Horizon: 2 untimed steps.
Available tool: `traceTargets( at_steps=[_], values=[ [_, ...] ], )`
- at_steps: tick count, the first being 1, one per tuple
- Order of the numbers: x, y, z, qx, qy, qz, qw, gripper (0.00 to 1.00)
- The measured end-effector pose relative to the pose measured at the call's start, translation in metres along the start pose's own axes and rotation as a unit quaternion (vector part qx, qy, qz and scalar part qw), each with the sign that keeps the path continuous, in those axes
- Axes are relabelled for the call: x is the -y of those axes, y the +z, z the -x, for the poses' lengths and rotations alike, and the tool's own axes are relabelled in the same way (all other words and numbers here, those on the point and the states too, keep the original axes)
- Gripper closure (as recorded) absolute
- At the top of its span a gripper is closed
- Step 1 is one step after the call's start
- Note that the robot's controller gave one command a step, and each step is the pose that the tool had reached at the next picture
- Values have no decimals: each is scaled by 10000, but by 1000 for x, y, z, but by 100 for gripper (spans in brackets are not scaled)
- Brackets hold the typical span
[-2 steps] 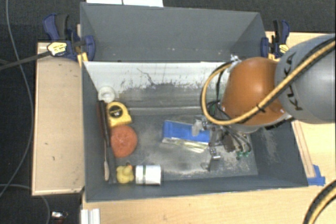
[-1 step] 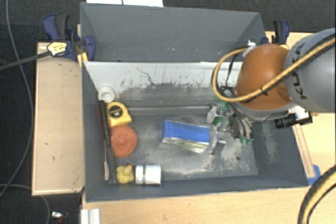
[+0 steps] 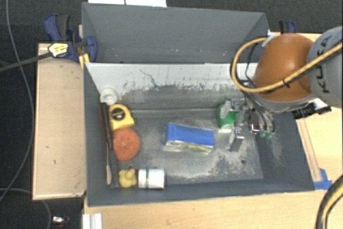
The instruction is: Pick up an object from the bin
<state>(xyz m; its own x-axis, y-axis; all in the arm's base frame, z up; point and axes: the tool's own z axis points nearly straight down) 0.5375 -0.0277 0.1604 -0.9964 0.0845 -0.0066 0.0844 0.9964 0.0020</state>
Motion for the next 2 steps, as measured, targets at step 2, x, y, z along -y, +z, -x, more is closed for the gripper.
traceTargets(
  at_steps=[2],
  values=[
    [-43, 68, -1, 22, -984, -10, 9951, 0]
  ],
)
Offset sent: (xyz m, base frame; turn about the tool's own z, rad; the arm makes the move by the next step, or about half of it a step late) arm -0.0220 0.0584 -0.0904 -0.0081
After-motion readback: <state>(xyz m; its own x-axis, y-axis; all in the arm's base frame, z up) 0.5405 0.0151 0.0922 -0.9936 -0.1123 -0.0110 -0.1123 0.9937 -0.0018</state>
